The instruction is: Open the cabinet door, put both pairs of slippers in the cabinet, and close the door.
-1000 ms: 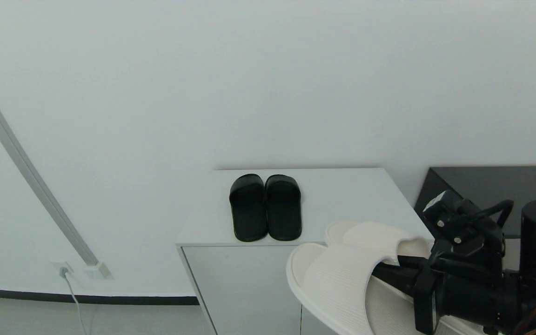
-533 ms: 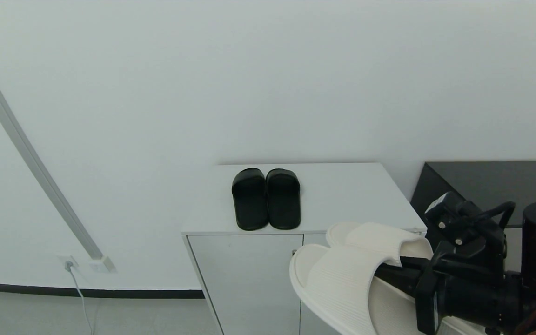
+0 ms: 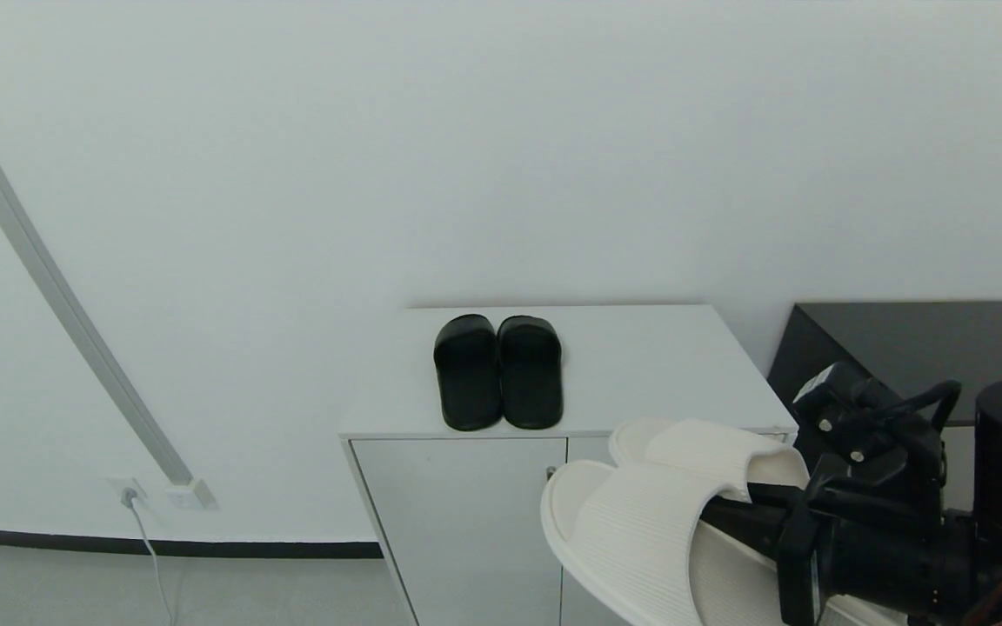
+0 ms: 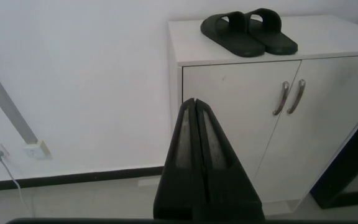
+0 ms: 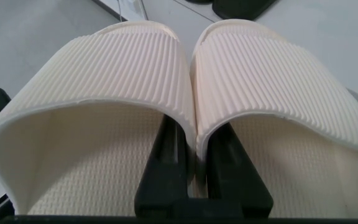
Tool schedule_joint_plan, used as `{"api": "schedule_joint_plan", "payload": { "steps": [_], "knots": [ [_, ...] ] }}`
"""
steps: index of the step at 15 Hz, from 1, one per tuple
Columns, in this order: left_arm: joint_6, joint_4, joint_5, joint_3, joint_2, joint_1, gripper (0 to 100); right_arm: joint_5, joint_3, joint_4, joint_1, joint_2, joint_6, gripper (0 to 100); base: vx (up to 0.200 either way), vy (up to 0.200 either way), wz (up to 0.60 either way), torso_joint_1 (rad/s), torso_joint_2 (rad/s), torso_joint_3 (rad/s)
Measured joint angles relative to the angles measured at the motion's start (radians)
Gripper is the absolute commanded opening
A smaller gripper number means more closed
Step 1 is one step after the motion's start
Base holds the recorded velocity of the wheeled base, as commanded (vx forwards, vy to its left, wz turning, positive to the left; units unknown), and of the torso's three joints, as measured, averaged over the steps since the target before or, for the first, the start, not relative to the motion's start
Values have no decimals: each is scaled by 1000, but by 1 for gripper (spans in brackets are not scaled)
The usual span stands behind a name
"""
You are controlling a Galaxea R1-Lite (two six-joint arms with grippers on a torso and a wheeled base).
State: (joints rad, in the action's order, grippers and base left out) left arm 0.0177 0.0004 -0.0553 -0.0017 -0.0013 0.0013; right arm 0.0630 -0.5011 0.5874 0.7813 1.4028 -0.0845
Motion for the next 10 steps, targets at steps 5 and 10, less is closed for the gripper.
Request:
{"api": "schedule_joint_plan", "payload": {
  "steps": [5,10],
  "knots": [
    [0,0,0,0,0,0,0,0,4,-1,1,5,0,0,0,0,0,-155,345,189],
    [1,1,-2,0,0,0,100,-1,7,1,0,6,0,0,0,0,0,-200,455,255]
  ]
}}
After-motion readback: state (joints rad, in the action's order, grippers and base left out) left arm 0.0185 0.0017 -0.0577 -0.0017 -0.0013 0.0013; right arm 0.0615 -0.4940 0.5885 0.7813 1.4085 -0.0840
